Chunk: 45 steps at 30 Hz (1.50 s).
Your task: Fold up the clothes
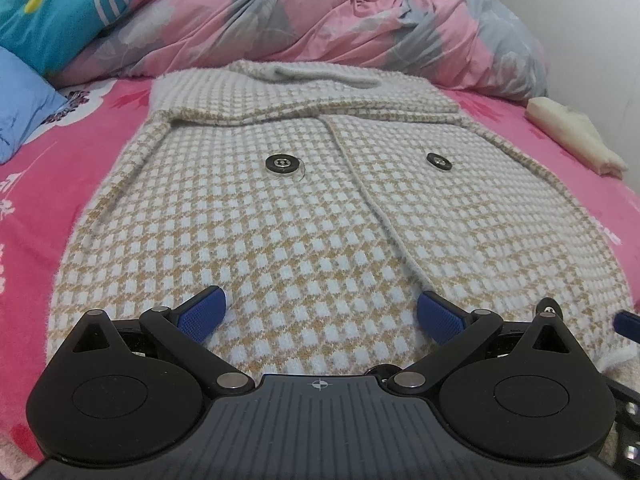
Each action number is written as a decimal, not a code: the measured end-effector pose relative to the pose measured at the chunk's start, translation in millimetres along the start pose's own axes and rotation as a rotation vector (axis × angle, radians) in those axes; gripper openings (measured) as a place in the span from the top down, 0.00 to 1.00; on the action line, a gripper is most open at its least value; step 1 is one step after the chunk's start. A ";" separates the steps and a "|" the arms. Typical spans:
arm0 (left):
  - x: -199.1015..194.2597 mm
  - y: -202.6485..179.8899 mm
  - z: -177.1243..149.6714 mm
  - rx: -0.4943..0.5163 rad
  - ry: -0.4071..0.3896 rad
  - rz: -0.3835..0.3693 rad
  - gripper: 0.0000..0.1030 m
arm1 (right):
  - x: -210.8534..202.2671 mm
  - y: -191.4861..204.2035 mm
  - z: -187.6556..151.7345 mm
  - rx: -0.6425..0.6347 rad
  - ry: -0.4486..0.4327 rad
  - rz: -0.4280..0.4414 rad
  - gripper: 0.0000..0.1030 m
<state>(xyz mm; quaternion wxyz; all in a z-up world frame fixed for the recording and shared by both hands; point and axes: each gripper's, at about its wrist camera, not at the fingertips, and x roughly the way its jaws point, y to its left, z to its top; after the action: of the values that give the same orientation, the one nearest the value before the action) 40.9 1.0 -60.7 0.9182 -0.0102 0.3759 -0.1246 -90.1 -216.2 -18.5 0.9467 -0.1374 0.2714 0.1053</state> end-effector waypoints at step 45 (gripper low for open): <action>-10.8 -14.9 -11.3 0.013 0.033 0.181 0.00 | 24.4 -1.6 -57.1 0.460 0.186 0.557 0.68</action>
<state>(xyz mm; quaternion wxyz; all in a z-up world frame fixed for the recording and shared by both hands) 22.5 -10.0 -59.7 0.9193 0.0316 0.3898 -0.0437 -97.1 -232.8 -78.0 0.8591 0.1493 0.3999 0.2823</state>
